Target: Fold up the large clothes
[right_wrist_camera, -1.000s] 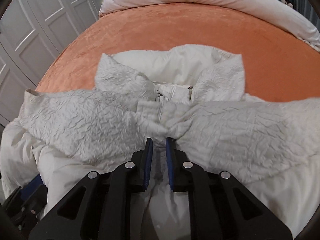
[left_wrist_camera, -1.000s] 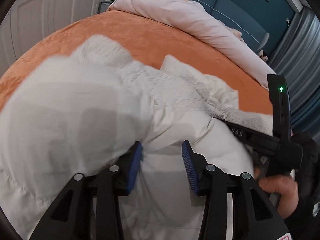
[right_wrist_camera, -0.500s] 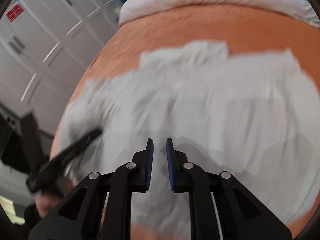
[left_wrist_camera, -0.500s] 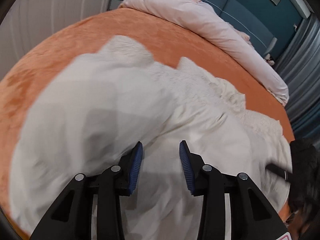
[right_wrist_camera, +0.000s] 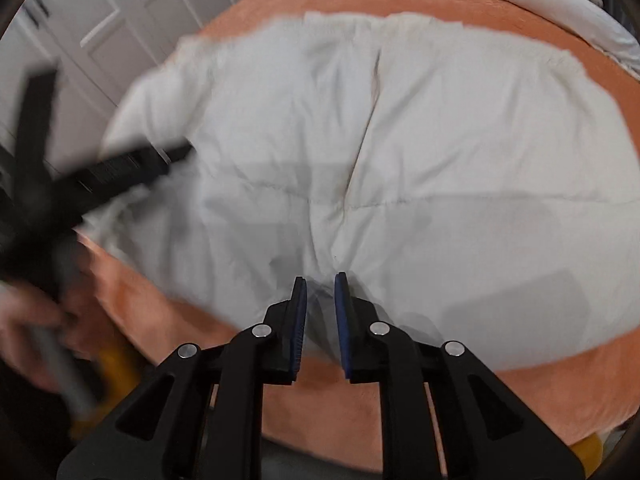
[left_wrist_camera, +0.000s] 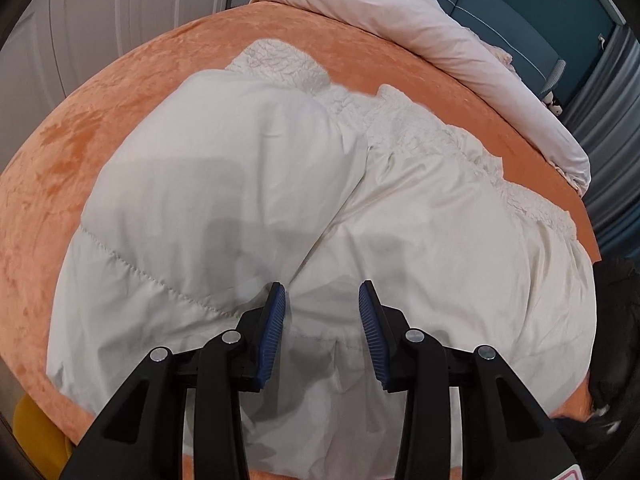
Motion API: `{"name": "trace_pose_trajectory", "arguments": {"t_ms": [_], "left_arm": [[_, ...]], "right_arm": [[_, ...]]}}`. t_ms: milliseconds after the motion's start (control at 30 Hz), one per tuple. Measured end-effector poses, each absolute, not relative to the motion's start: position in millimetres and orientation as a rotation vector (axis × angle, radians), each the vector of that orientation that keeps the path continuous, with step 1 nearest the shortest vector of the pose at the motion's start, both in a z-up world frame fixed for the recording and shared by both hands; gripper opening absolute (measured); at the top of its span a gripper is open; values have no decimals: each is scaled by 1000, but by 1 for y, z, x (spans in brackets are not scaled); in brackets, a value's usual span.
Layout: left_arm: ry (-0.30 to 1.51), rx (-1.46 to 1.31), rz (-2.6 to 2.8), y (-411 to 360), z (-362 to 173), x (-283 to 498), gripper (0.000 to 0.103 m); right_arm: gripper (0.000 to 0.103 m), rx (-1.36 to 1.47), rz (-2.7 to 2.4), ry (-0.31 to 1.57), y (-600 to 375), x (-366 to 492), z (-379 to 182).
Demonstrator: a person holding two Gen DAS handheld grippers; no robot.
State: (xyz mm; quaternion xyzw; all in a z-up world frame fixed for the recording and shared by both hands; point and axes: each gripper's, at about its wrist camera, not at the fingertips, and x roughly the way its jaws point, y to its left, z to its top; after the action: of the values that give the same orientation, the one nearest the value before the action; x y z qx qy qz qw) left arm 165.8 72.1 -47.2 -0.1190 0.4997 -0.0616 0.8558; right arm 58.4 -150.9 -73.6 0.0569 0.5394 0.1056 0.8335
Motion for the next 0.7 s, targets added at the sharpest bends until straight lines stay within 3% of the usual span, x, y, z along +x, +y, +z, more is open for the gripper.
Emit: {"name": "trace_pose_trajectory", "arguments": {"t_ms": [267, 333, 400, 467, 633, 700], "left_arm": [[1044, -300, -134, 87, -35, 150, 38], [1006, -344, -130, 109, -23, 136, 44], [971, -409, -102, 138, -13, 120, 60], [944, -534, -44, 173, -11, 102, 65], [1007, -743, -36, 201, -41, 96, 66], [1043, -780, -73, 196, -57, 103, 73]], "right_arm": [[16, 157, 235, 1196, -148, 79, -54], [15, 199, 240, 1128, -157, 79, -25], [15, 195, 220, 1067, -164, 88, -1], [15, 226, 223, 1037, -177, 113, 16], [14, 234, 194, 1101, -180, 188, -9], [14, 218, 188, 1166, -168, 213, -37]]}}
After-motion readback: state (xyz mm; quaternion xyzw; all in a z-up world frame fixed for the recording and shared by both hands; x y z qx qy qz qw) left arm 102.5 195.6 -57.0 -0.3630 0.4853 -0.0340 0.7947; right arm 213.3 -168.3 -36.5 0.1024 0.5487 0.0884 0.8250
